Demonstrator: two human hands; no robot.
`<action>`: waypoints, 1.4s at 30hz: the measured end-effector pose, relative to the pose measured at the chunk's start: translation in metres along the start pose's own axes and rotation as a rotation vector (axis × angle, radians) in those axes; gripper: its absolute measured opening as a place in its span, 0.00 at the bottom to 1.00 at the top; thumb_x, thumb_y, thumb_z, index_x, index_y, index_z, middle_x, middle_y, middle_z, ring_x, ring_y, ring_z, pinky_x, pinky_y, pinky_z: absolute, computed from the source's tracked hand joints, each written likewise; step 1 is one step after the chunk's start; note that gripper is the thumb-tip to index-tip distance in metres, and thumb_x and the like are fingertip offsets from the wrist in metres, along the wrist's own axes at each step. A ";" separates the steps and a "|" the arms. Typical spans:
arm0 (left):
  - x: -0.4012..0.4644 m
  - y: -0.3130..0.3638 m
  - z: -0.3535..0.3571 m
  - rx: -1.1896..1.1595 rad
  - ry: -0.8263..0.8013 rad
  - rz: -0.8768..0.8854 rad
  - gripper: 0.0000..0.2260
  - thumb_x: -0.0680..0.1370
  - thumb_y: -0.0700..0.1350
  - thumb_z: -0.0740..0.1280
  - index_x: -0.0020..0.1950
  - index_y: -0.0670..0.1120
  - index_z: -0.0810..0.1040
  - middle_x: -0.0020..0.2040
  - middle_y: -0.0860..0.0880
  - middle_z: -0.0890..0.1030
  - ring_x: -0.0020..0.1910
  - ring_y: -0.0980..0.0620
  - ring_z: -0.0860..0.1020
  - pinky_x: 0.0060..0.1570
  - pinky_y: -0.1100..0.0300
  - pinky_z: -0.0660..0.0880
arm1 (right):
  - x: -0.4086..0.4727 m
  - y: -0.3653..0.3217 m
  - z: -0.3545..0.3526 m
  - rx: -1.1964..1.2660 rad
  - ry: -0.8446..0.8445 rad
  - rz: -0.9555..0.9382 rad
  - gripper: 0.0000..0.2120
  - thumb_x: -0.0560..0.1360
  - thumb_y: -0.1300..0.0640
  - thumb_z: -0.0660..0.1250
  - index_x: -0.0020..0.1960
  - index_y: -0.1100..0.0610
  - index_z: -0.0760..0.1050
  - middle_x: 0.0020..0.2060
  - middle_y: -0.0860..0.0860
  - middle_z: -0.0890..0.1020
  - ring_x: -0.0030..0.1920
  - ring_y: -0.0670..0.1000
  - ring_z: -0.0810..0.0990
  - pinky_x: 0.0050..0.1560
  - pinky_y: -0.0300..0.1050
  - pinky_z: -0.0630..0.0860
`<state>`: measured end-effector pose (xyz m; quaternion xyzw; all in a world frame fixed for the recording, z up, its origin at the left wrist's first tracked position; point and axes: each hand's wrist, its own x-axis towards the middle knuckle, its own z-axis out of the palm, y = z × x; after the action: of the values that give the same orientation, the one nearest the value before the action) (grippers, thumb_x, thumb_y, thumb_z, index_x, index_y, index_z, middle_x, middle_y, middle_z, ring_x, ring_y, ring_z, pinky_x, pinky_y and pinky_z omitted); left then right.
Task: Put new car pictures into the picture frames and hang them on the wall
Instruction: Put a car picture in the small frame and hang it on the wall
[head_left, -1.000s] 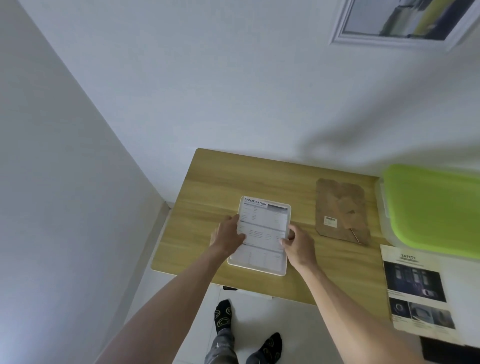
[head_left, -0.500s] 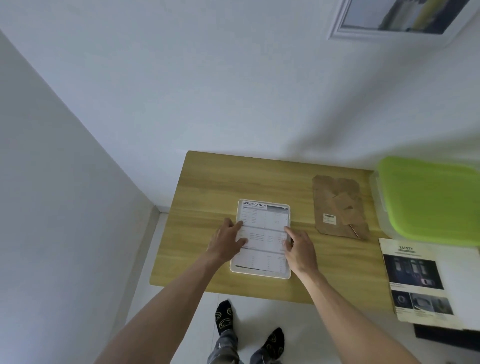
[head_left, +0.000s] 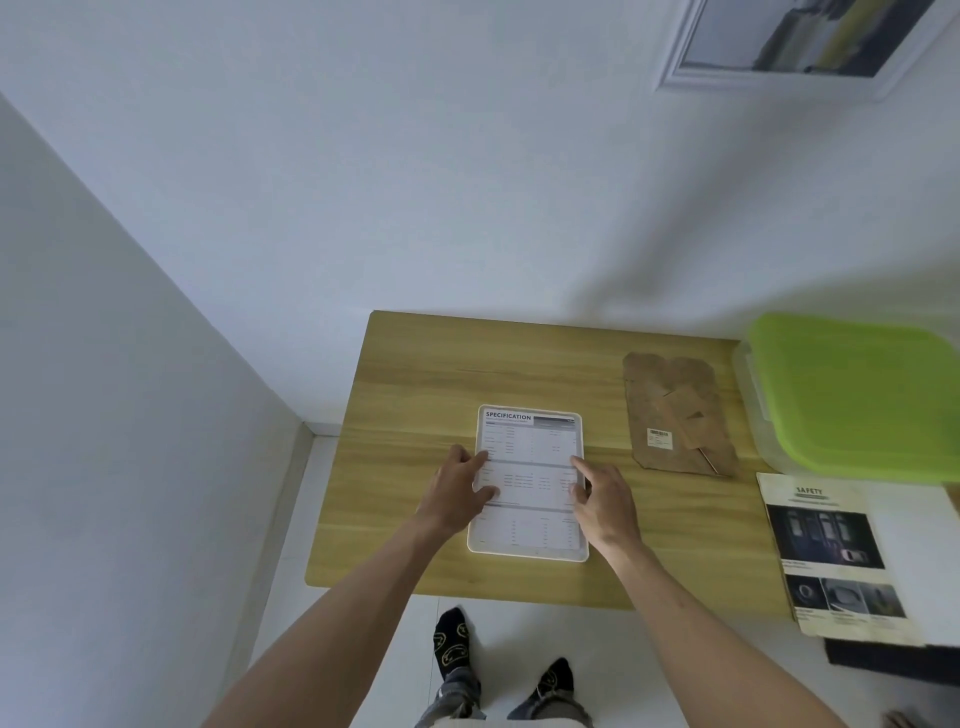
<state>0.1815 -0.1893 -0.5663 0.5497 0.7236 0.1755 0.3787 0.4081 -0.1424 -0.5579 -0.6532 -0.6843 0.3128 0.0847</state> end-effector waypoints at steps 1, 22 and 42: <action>0.000 0.000 0.000 -0.003 -0.001 0.001 0.29 0.76 0.48 0.71 0.76 0.46 0.66 0.56 0.50 0.69 0.53 0.49 0.73 0.57 0.54 0.74 | 0.000 -0.001 0.000 0.000 0.003 0.002 0.20 0.82 0.59 0.61 0.74 0.50 0.69 0.61 0.52 0.75 0.60 0.50 0.75 0.60 0.41 0.71; 0.033 0.105 0.031 0.120 0.249 0.136 0.23 0.78 0.56 0.67 0.69 0.47 0.73 0.60 0.49 0.74 0.53 0.49 0.77 0.45 0.52 0.78 | 0.045 0.064 -0.092 -0.012 0.173 0.165 0.19 0.80 0.51 0.63 0.71 0.49 0.70 0.64 0.53 0.74 0.63 0.54 0.75 0.57 0.50 0.75; 0.104 0.216 0.109 -0.515 0.083 -0.528 0.14 0.66 0.38 0.72 0.51 0.45 0.82 0.48 0.46 0.85 0.48 0.46 0.82 0.49 0.50 0.81 | 0.094 0.123 -0.145 0.384 0.058 0.483 0.21 0.74 0.55 0.63 0.67 0.55 0.73 0.51 0.52 0.82 0.48 0.55 0.80 0.48 0.49 0.78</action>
<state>0.3937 -0.0380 -0.5299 0.2230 0.7873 0.2703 0.5073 0.5754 -0.0133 -0.5372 -0.7776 -0.4350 0.4288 0.1494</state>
